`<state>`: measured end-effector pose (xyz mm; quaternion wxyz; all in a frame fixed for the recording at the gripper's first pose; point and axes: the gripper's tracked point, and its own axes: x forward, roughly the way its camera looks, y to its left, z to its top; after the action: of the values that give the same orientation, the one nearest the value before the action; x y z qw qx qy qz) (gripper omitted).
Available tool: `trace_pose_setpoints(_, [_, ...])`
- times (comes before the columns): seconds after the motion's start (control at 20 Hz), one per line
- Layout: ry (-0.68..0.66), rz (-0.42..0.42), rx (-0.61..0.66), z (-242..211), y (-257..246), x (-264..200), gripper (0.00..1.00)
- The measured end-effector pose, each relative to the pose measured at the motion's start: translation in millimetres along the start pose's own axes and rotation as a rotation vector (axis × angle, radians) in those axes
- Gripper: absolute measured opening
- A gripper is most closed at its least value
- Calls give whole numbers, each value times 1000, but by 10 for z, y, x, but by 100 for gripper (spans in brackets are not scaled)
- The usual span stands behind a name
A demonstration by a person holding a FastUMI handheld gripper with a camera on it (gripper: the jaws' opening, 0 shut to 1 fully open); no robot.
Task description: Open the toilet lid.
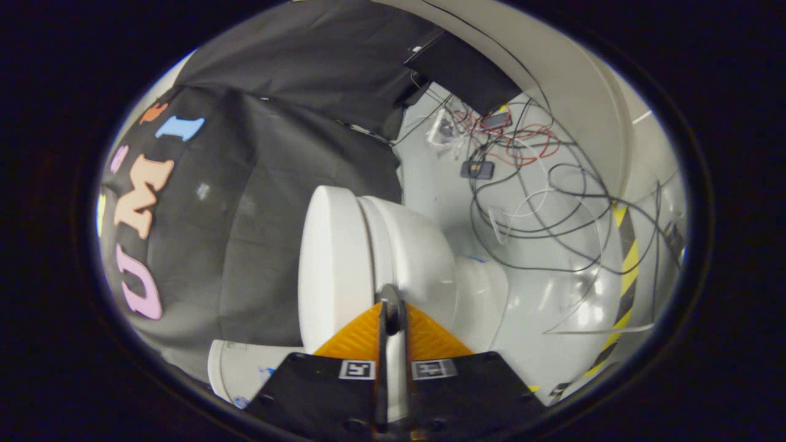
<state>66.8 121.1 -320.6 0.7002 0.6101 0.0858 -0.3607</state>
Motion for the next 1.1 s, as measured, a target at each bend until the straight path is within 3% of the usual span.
trace_pose_setpoints(0.2, [26,3,-61,56,35,-119,7])
trace_pose_setpoints(0.5, [36,-19,-267,58,200,-296,7])
trace_pose_setpoints(1.1, [-65,124,-646,88,1145,-822,5])
